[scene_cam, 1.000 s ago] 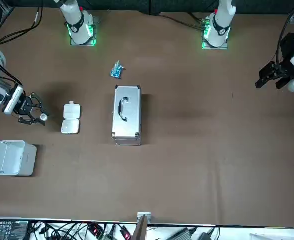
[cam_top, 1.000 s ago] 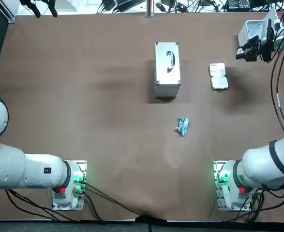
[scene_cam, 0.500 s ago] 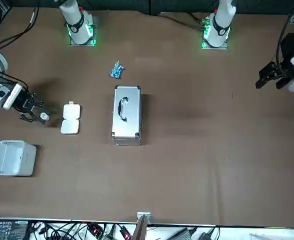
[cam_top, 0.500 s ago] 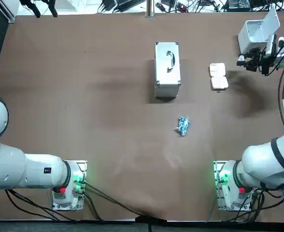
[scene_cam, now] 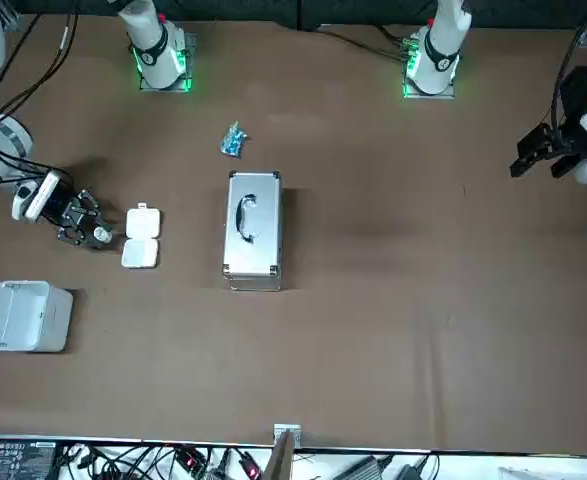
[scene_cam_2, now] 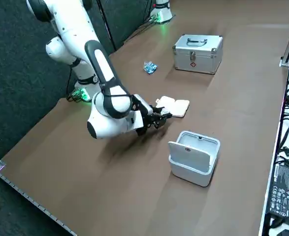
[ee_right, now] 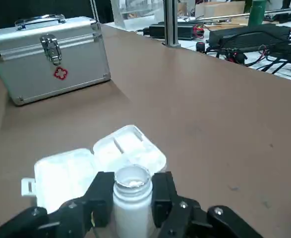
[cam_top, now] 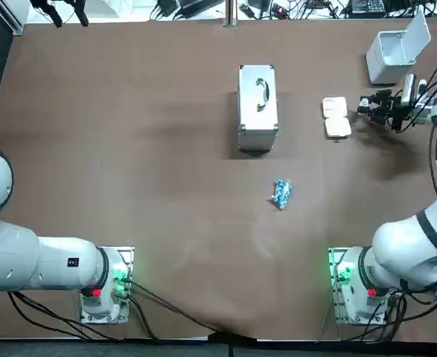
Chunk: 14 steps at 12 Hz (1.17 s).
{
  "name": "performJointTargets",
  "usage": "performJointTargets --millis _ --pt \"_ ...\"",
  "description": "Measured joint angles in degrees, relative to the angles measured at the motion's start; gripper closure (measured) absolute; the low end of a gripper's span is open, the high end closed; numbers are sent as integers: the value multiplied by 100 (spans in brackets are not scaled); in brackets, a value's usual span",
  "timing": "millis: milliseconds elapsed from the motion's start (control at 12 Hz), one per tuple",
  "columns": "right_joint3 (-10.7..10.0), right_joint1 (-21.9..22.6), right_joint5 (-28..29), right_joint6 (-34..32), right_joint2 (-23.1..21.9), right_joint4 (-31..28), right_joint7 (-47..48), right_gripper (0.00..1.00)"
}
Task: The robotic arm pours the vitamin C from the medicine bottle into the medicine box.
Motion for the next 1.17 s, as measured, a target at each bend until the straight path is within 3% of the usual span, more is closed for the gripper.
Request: performJointTargets --millis 1083,1167 --pt "2 -139 267 -214 683 434 -285 57" --pt "2 -139 267 -228 715 471 -285 40"
